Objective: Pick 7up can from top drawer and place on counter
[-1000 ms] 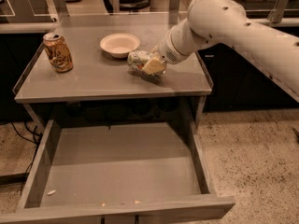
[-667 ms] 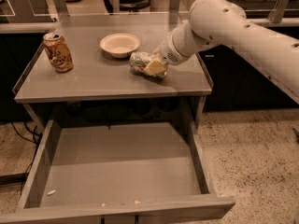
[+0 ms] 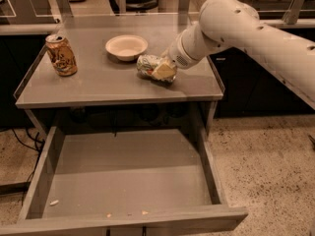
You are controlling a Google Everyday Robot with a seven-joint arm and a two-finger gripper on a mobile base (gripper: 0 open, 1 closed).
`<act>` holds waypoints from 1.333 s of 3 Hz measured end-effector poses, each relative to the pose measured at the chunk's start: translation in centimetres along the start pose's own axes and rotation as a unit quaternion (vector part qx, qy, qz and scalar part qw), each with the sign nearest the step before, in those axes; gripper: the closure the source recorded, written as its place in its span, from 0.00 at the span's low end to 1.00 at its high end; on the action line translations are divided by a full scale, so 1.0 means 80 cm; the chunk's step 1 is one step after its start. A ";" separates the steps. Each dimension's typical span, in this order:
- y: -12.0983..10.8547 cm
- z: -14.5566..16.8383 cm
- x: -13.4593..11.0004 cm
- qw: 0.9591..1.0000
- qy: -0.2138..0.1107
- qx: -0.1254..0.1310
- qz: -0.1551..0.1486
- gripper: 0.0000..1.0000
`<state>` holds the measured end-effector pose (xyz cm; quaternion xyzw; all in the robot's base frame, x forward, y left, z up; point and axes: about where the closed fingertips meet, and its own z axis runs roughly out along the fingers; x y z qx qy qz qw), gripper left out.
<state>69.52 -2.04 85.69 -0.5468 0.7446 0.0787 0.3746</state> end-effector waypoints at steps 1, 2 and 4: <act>0.000 0.000 0.000 1.000 0.000 0.000 0.000 0.34; 0.000 0.000 0.000 1.000 0.000 0.000 0.000 0.11; 0.000 0.000 0.000 1.000 0.000 0.000 0.000 0.00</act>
Offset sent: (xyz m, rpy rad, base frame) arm 0.0000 0.0000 0.0000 0.0000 0.0000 0.0000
